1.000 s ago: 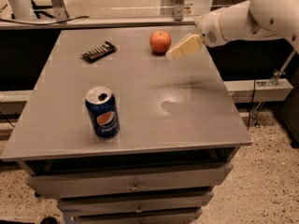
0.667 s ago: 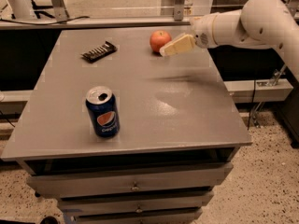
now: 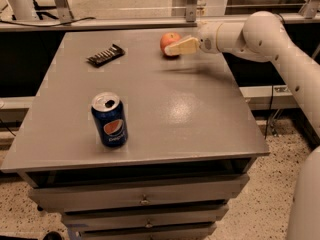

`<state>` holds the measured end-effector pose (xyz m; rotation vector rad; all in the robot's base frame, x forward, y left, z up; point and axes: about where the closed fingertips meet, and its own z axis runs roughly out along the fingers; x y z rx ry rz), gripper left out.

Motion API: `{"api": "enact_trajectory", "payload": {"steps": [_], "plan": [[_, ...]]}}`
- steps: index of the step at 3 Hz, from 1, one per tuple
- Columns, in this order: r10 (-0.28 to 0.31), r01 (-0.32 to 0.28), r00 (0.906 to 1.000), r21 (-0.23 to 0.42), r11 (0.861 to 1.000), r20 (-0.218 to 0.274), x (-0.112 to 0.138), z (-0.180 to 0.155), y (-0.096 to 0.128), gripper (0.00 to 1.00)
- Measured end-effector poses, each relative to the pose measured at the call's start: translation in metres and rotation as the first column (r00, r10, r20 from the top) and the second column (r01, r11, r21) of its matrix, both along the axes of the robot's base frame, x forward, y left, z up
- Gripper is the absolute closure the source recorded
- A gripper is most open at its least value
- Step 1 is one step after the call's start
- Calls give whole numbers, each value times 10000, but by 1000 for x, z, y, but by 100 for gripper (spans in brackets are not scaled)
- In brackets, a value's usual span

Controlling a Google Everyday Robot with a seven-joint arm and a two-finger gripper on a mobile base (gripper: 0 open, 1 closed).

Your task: Move apple near pepsi can

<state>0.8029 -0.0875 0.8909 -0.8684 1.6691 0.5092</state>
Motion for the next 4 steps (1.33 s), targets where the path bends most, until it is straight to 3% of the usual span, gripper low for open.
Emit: {"api": "enact_trajectory", "payload": {"steps": [2,4], "plan": [[55,-50,9999,353,9994,-132,35,-25,8,0],[514,-492,9982,699,9963,-298,29,-30,21,40]]}}
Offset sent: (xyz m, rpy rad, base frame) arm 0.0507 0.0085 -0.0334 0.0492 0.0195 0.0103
